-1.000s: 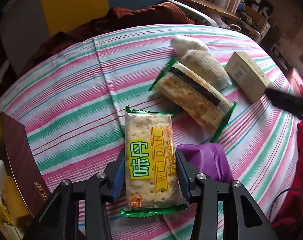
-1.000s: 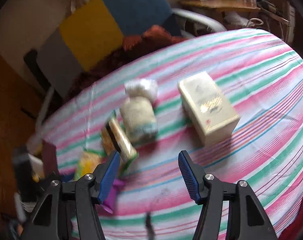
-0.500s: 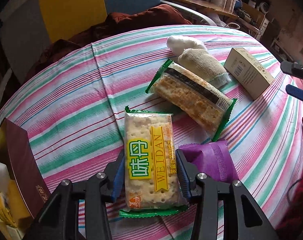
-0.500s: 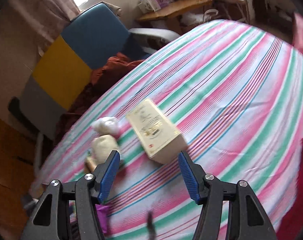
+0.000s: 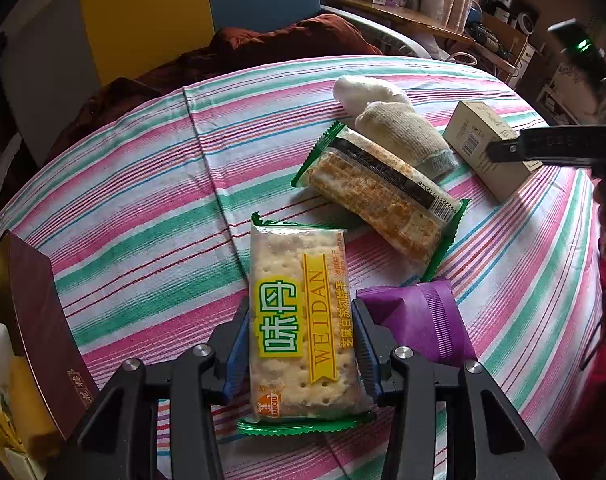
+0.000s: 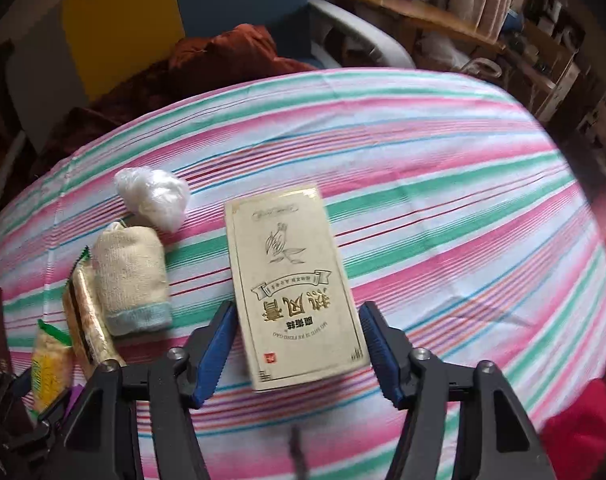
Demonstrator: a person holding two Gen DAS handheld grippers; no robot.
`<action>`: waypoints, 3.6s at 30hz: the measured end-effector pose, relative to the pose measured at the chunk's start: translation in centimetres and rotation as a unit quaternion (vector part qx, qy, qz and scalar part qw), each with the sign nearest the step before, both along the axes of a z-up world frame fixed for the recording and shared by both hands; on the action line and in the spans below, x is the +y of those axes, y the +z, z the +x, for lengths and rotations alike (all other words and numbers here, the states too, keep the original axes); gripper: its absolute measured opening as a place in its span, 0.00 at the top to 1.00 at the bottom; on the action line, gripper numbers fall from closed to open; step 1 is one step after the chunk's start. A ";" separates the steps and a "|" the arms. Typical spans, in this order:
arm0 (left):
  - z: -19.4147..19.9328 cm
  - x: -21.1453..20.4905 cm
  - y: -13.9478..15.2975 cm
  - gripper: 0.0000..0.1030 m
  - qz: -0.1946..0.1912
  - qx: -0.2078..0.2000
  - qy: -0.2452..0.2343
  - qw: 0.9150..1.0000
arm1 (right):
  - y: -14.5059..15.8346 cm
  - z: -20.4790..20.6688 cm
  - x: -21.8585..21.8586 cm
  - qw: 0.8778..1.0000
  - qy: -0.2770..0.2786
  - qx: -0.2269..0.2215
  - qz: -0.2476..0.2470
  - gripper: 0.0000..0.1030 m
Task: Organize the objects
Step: 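Grasp the cream printed box with right gripper while left holds the cracker packet, then carry cracker packet to the tray with left gripper while right carries cream box, then open both grippers to release the cracker packet and cream box in the tray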
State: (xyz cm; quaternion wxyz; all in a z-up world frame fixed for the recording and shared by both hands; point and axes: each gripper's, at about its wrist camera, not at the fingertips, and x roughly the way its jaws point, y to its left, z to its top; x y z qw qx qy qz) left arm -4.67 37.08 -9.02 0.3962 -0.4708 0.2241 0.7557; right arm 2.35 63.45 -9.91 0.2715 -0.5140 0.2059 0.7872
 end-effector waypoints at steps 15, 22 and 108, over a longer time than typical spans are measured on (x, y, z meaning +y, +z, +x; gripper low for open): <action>1.2 -4.0 3.3 0.55 0.075 -0.020 0.016 0.997 | 0.4 0.3 -1.7 0.998 0.035 0.043 -0.005 0.50; 2.9 -8.8 7.1 0.55 0.108 0.022 0.030 0.993 | 2.7 1.9 -3.1 0.996 0.026 0.078 -0.024 0.50; -1.1 -30.9 7.0 0.48 0.160 0.036 0.270 0.949 | 5.2 -5.6 -36.3 0.951 0.297 0.091 -0.009 0.47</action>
